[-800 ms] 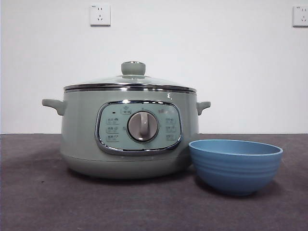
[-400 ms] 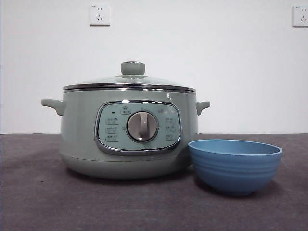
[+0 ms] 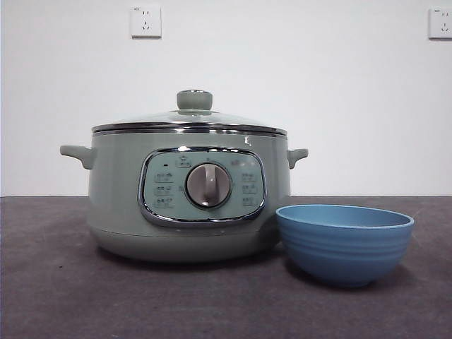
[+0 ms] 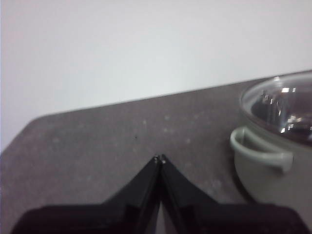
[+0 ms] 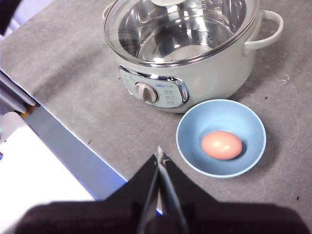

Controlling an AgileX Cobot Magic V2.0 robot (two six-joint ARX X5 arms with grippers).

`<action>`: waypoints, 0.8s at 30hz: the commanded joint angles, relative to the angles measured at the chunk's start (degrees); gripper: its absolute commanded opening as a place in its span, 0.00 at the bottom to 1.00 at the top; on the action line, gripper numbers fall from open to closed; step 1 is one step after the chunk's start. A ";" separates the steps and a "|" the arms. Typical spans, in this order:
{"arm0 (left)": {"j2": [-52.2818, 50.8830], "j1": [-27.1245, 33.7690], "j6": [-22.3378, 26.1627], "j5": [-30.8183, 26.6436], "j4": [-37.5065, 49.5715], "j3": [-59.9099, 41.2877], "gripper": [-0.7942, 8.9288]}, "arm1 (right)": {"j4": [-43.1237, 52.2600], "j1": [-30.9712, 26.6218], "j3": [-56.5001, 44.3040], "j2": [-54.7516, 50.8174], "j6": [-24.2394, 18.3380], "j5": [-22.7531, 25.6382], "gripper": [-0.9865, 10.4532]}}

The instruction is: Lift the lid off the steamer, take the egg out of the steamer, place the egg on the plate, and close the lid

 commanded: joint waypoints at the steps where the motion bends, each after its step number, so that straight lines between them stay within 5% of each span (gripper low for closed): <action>1: -2.12 0.15 -0.70 -0.13 1.05 -2.84 0.08 | 0.22 0.07 -0.48 -0.02 0.35 0.11 0.09; 24: -8.98 0.15 -2.34 -1.27 -8.94 -7.72 0.08 | 0.17 0.07 -0.48 -0.02 0.35 0.11 0.09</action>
